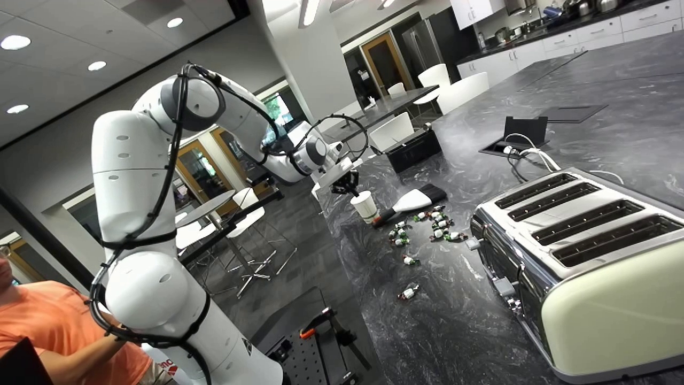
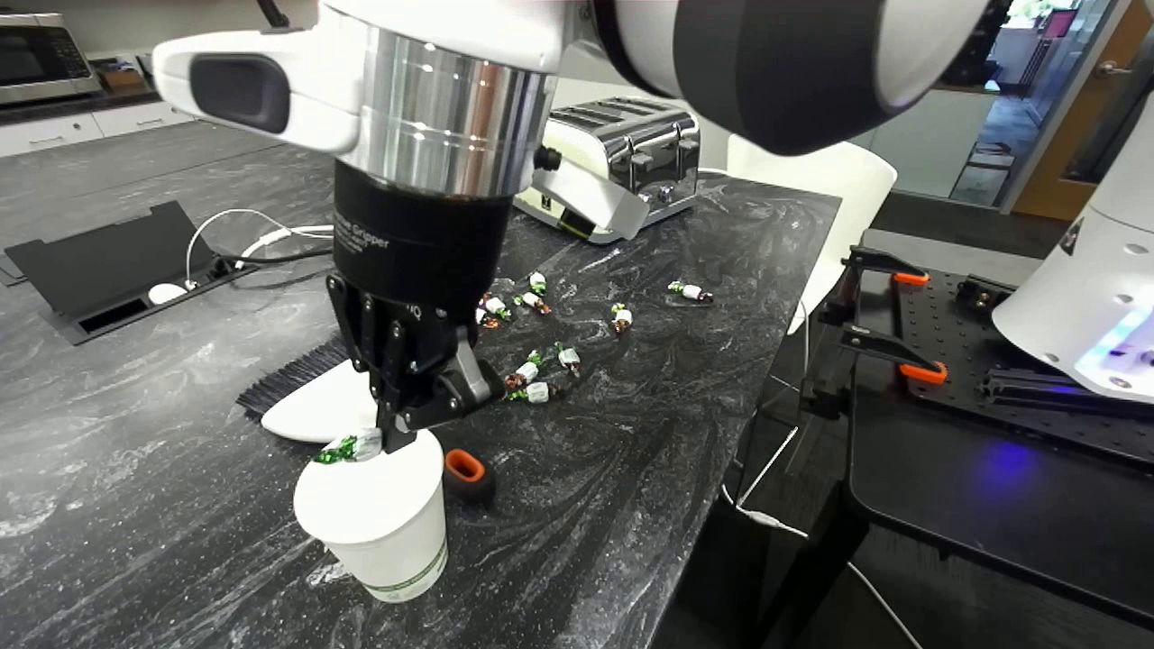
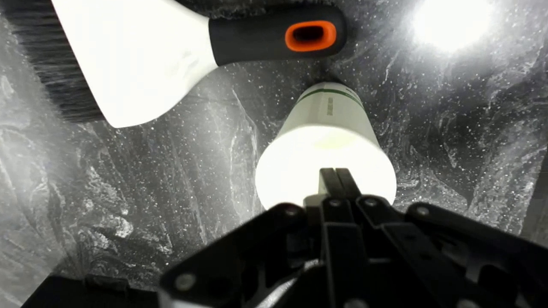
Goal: Pick up a piece of candy from the table and put it in the white cup.
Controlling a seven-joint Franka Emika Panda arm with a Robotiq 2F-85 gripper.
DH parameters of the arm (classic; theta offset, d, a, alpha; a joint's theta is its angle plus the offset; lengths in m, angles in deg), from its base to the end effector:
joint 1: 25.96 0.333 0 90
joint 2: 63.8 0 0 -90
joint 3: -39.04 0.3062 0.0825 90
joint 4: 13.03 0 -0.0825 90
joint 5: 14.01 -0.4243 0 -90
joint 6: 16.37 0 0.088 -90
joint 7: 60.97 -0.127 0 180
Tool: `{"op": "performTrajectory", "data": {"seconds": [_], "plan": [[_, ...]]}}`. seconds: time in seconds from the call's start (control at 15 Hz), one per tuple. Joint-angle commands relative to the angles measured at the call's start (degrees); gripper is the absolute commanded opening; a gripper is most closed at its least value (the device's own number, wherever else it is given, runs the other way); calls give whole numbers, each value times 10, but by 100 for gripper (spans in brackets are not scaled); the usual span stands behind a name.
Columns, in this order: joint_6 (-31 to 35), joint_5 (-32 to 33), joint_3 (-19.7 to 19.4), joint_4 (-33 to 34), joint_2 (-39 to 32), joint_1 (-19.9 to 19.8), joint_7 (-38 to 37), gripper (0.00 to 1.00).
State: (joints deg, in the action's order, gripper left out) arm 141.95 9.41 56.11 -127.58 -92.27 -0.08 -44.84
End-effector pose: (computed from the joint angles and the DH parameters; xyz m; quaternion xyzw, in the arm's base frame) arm 0.4746 0.4580 0.1882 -0.7762 -0.6112 -0.1549 0.0005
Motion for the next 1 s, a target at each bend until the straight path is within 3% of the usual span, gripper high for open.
{"op": "performTrajectory", "data": {"seconds": [0.0,0.07,0.13,0.4,0.67,0.73,0.93], "plan": [[-17,27,-24,31,-12,25,-7,13],[-18,32,-27,34,-14,28,-6,20],[-16,38,-33,36,-14,33,-9,34],[-11,52,-44,39,-11,39,-10,64],[-19,36,-30,28,12,21,8,94],[-33,25,-20,23,22,8,23,99],[-51,-23,13,-14,75,-46,69,100]]}}
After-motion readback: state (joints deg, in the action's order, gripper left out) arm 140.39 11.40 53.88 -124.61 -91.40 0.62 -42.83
